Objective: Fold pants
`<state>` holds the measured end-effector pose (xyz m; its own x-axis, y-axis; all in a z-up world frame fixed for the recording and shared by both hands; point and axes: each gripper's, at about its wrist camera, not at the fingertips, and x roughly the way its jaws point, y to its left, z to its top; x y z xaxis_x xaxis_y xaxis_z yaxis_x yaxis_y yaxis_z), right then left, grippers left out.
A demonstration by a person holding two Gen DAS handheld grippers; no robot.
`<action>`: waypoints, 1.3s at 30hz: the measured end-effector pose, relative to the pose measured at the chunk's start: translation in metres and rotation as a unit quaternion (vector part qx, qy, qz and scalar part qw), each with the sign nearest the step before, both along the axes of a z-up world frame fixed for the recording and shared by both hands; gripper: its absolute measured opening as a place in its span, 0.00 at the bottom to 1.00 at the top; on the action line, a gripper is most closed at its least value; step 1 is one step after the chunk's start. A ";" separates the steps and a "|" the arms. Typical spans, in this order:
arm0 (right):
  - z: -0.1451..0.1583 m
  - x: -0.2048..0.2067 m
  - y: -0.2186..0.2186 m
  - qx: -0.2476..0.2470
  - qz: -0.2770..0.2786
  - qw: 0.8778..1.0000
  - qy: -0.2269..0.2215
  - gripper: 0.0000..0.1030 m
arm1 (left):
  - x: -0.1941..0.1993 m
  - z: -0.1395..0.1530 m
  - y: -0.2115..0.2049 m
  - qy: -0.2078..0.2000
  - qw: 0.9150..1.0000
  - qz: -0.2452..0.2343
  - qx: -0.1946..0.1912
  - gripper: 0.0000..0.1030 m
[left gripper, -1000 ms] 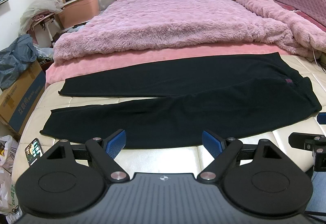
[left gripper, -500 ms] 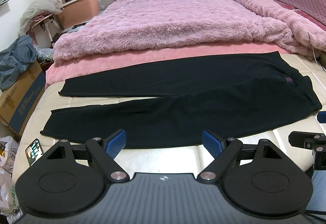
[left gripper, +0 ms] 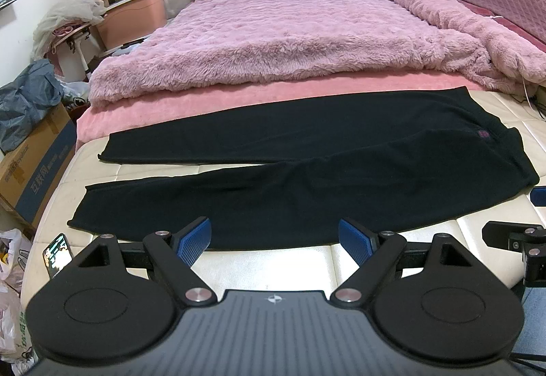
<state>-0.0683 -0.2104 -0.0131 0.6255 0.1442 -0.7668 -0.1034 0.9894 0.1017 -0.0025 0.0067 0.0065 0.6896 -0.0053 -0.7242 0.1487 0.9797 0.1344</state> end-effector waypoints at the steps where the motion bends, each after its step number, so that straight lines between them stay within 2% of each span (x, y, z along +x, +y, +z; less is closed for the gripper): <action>1: 0.000 0.000 0.000 0.000 0.000 1.000 0.000 0.80 | 0.000 0.000 0.000 0.000 1.000 0.000 0.000 0.96; 39: -0.002 0.000 0.001 0.002 0.002 1.000 0.005 0.79 | 0.000 0.001 0.001 0.000 1.000 0.000 0.000 0.96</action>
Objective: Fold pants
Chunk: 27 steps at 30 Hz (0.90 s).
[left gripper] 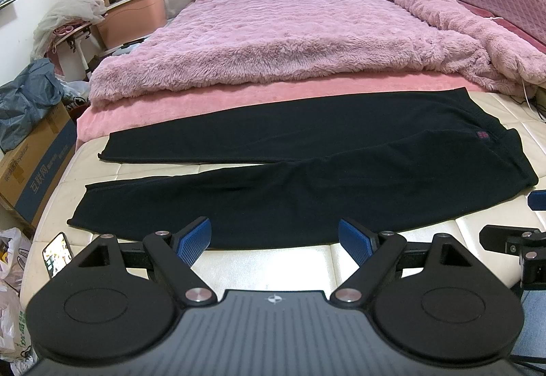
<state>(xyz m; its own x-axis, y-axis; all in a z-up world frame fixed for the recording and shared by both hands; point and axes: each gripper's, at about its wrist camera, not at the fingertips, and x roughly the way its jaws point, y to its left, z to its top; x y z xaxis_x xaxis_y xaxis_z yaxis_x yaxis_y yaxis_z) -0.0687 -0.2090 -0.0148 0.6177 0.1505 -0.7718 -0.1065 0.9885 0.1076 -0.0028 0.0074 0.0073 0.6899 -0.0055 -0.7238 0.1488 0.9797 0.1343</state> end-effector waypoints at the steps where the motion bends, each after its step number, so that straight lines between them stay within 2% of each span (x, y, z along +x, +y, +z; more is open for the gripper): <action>1: 0.000 0.000 0.000 0.000 0.000 1.000 0.000 0.80 | 0.000 -0.001 -0.001 0.000 1.000 0.000 0.000 0.96; 14: -0.002 -0.001 -0.001 0.004 -0.003 1.000 -0.001 0.79 | 0.000 -0.004 0.000 0.003 1.000 -0.002 -0.005 0.95; 17: -0.003 -0.001 -0.006 0.012 -0.009 1.000 -0.005 0.80 | 0.002 -0.008 -0.002 0.001 1.000 -0.005 -0.008 0.91; 21: -0.009 0.002 -0.021 0.025 -0.027 0.999 -0.021 0.80 | 0.006 -0.009 0.003 -0.008 0.999 -0.017 -0.032 0.87; 24: -0.013 0.005 -0.037 0.039 -0.031 0.998 -0.045 0.79 | 0.011 -0.012 0.010 -0.021 0.999 -0.015 -0.044 0.76; 27: -0.016 0.011 -0.052 0.013 -0.030 0.996 -0.077 0.80 | 0.020 -0.016 0.016 -0.020 0.999 -0.019 -0.046 0.76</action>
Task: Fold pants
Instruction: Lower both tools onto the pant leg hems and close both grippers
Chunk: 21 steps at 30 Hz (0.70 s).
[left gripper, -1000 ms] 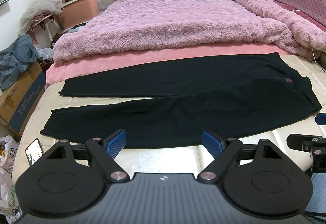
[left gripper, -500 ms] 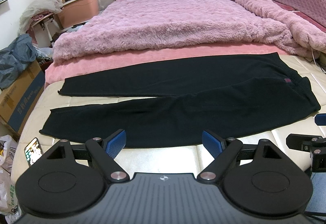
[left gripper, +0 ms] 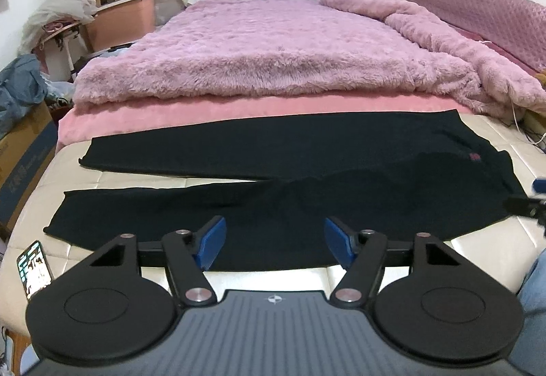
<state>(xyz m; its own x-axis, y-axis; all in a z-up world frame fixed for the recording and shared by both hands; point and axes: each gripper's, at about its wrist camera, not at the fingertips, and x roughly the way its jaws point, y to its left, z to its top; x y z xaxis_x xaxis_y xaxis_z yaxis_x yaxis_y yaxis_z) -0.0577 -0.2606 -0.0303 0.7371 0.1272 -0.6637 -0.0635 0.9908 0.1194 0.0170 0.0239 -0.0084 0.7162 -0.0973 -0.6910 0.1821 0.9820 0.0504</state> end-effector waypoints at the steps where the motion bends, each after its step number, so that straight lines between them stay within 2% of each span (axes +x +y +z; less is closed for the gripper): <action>1: -0.001 0.002 -0.004 -0.012 0.003 1.000 -0.008 0.80 | 0.003 -0.001 0.002 0.000 1.000 0.000 0.006 0.76; 5: -0.008 0.017 -0.026 -0.061 0.014 0.998 -0.023 0.80 | 0.017 -0.007 0.008 -0.013 0.999 -0.014 0.029 0.76; 8: -0.020 0.034 -0.046 -0.093 0.018 0.995 -0.009 0.79 | 0.028 -0.014 0.015 -0.013 0.999 -0.028 0.040 0.76; 11: -0.034 0.049 -0.064 -0.122 0.024 0.992 0.018 0.79 | 0.040 -0.025 0.020 -0.020 0.995 -0.065 0.068 0.75; 13: -0.043 0.057 -0.075 -0.138 0.040 0.989 0.026 0.70 | 0.047 -0.035 0.025 -0.016 0.991 -0.110 0.074 0.75; 15: -0.054 0.064 -0.085 -0.155 0.063 0.985 0.039 0.61 | 0.053 -0.046 0.029 -0.006 0.983 -0.156 0.094 0.75; 16: -0.059 0.068 -0.089 -0.163 0.075 0.983 0.047 0.53 | 0.053 -0.052 0.028 -0.006 0.978 -0.175 0.114 0.75; 18: -0.073 0.075 -0.094 -0.188 0.106 0.974 0.070 0.45 | 0.054 -0.068 0.027 -0.001 0.965 -0.211 0.158 0.75; 21: -0.091 0.083 -0.100 -0.228 0.144 0.958 0.093 0.42 | 0.056 -0.090 0.030 0.017 0.946 -0.248 0.207 0.75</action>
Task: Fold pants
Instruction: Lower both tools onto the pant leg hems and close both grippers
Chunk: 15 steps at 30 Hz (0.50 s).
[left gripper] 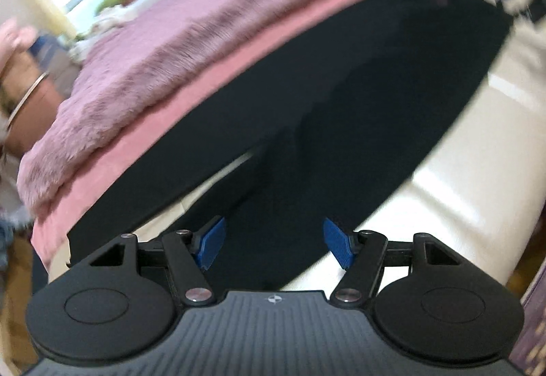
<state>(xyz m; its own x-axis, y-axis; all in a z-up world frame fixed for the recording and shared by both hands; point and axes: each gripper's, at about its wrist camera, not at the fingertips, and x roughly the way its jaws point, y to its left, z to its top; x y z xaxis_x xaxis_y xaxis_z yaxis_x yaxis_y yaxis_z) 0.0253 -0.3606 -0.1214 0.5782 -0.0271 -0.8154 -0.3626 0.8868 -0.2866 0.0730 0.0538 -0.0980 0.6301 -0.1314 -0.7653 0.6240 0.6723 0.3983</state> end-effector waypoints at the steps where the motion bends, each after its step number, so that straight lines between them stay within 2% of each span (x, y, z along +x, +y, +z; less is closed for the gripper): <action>1: -0.005 0.002 -0.003 -0.008 0.009 1.000 0.007 0.41 | 0.000 -0.006 0.001 0.002 1.000 -0.008 0.016 0.75; 5: -0.021 0.009 -0.016 -0.046 0.038 0.998 0.030 0.41 | -0.002 -0.027 0.012 0.012 0.996 -0.045 0.080 0.75; 9: -0.027 0.007 -0.025 -0.060 0.052 0.996 0.041 0.41 | 0.006 -0.042 0.022 0.019 0.991 -0.047 0.127 0.75; 15: -0.034 0.007 -0.030 -0.077 0.068 0.994 0.048 0.41 | 0.021 -0.045 0.034 0.040 0.990 -0.030 0.129 0.74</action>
<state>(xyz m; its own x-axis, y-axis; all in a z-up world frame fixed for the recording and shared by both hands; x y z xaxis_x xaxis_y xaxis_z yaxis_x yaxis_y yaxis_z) 0.0324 -0.3907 -0.1558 0.5043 -0.0831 -0.8595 -0.5081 0.7763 -0.3732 0.0943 0.0878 -0.1426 0.5638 0.0405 -0.8249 0.6954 0.5155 0.5007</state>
